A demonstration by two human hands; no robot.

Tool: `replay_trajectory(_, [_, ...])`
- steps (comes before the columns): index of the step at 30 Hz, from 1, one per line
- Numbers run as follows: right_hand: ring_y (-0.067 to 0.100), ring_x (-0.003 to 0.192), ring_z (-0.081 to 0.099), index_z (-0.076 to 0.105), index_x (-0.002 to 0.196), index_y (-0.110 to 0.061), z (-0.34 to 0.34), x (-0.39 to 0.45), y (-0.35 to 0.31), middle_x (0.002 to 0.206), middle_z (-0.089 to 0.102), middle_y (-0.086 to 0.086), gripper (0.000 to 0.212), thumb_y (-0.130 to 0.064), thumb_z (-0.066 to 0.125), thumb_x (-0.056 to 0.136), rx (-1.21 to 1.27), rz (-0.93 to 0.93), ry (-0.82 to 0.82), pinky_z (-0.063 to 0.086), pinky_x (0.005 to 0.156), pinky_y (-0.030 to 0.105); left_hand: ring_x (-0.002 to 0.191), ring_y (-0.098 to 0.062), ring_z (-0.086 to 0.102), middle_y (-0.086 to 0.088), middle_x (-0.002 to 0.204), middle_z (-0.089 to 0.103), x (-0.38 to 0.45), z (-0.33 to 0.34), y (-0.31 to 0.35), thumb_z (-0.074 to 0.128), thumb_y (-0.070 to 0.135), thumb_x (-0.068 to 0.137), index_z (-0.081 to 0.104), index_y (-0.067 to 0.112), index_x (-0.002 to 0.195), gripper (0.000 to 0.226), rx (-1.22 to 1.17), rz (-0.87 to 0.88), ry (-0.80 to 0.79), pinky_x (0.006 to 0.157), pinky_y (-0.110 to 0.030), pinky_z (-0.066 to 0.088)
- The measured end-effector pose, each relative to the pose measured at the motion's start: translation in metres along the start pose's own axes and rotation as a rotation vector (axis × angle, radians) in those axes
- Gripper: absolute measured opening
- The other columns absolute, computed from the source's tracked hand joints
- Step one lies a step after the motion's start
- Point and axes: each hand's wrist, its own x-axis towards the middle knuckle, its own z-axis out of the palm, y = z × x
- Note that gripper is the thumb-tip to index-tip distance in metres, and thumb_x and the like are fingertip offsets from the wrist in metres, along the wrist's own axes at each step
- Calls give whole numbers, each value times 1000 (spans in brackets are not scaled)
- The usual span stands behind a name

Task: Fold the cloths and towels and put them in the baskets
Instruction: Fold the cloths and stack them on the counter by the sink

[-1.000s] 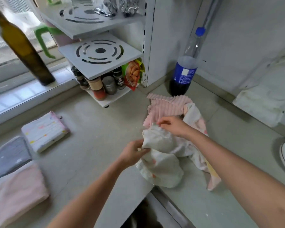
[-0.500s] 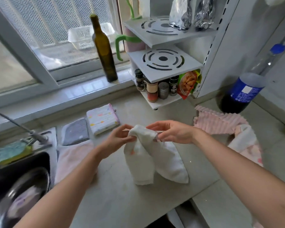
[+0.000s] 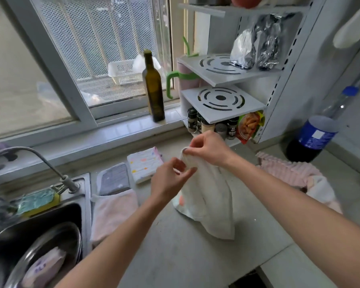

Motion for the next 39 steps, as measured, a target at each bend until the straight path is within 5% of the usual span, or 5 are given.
replay_trajectory(11, [7,55,41,58,71,-2,-44,-18,18,61,48,-1,37,-34,73,82,-3,142,-267,31,56,21,82,-29,58,-16,99,52,55,-61,34,46,11,99,53,4,99,10,-364,-86,-83,45,-29,56])
replay_trajectory(19, [17,61,47,48,56,-20,-61,-39,33,58,49,-3,39,-32,58,91,-352,278,99,29,53,29,76,-34,60,-11,85,64,56,-82,41,38,32,101,54,16,95,23,635,553,-198,61,-34,41])
replay_trajectory(28, [14,79,63,75,96,-17,-81,-77,13,90,71,-3,22,-36,65,87,93,484,-664,50,78,30,49,-8,37,10,52,41,38,-60,57,54,21,90,51,17,56,35,416,151,-948,48,-19,32])
replay_trajectory(34, [13,66,53,68,82,-6,-40,-77,76,70,58,0,17,-22,62,81,-246,434,-298,36,57,27,56,-22,57,-5,69,55,46,-7,0,45,20,96,50,12,68,29,616,83,-728,50,-24,45])
replay_trajectory(39, [25,111,55,61,115,-12,14,-86,145,119,62,7,29,-20,63,88,-255,496,44,42,93,32,101,-34,60,-14,113,59,39,35,-40,48,22,95,53,8,109,20,701,107,-414,79,-36,48])
